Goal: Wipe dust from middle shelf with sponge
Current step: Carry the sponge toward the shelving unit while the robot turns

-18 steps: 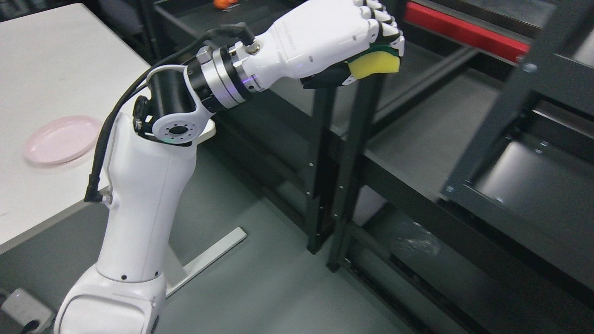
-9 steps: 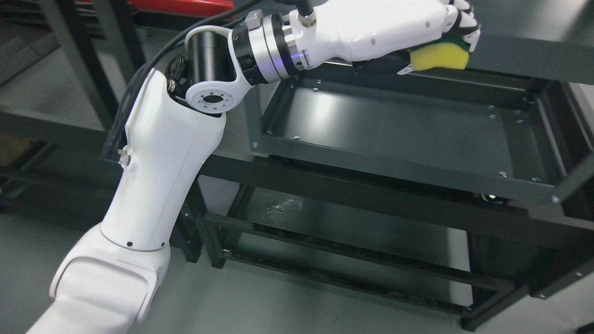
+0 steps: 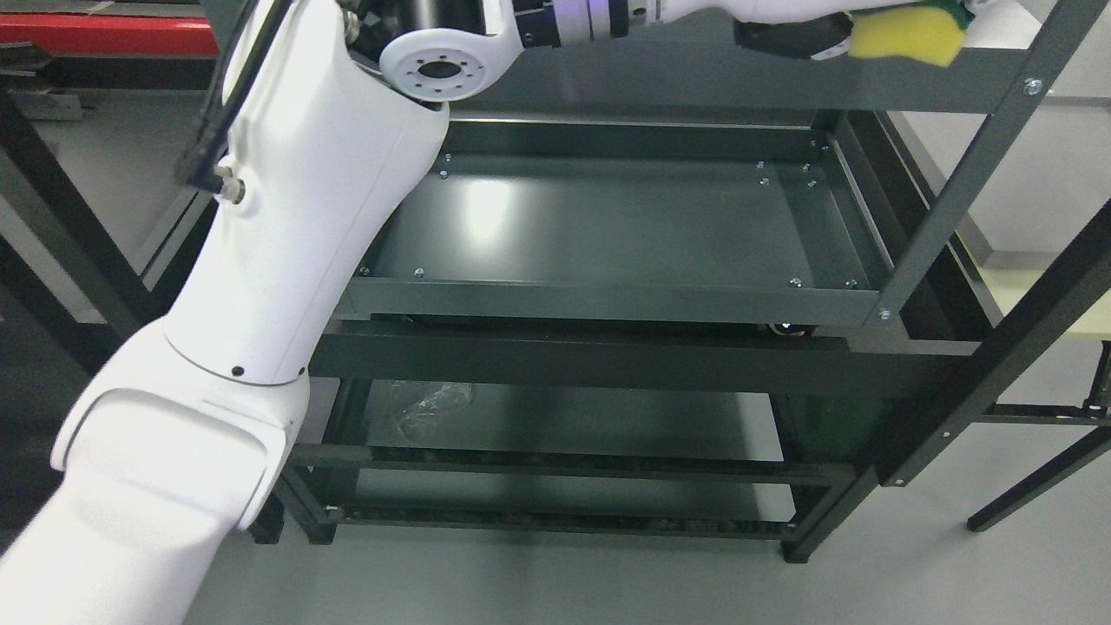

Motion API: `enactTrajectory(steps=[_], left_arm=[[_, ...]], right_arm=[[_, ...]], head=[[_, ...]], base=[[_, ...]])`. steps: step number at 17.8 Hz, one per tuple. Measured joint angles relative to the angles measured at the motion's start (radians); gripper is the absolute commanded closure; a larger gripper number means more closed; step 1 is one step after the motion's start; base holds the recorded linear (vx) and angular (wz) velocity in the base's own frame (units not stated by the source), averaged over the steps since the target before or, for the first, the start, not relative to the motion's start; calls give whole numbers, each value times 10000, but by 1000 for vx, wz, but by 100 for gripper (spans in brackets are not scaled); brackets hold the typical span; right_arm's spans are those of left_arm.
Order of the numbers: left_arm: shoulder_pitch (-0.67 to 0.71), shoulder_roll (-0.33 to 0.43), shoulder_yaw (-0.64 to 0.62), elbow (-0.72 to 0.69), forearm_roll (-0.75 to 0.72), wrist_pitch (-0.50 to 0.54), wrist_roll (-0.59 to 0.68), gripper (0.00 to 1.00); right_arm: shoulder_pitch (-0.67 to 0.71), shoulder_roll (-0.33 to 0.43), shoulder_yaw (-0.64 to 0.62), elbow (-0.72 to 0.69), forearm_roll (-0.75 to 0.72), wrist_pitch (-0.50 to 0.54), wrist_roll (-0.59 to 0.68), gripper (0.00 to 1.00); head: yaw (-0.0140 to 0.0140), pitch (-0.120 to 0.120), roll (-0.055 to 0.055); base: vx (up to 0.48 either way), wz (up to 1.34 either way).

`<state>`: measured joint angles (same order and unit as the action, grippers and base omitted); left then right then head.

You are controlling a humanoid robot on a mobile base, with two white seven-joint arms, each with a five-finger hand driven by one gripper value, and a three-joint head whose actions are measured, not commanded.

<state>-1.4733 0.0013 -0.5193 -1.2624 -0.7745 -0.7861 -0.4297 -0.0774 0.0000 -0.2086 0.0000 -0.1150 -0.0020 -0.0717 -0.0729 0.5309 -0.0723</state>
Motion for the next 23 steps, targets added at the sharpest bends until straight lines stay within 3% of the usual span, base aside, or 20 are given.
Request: enactTrajectory(steps=[10, 23], left_arm=[[-160, -7, -1056, 691, -1104, 158, 128, 99], [728, 622, 104, 714, -1405, 10, -152, 99]], right_arm=[[6, 0, 0, 0, 0, 0, 5, 0], [6, 0, 0, 0, 0, 0, 46, 0]], head=[[0, -1, 0], [0, -1, 0]], base=[[42, -156], [29, -55]])
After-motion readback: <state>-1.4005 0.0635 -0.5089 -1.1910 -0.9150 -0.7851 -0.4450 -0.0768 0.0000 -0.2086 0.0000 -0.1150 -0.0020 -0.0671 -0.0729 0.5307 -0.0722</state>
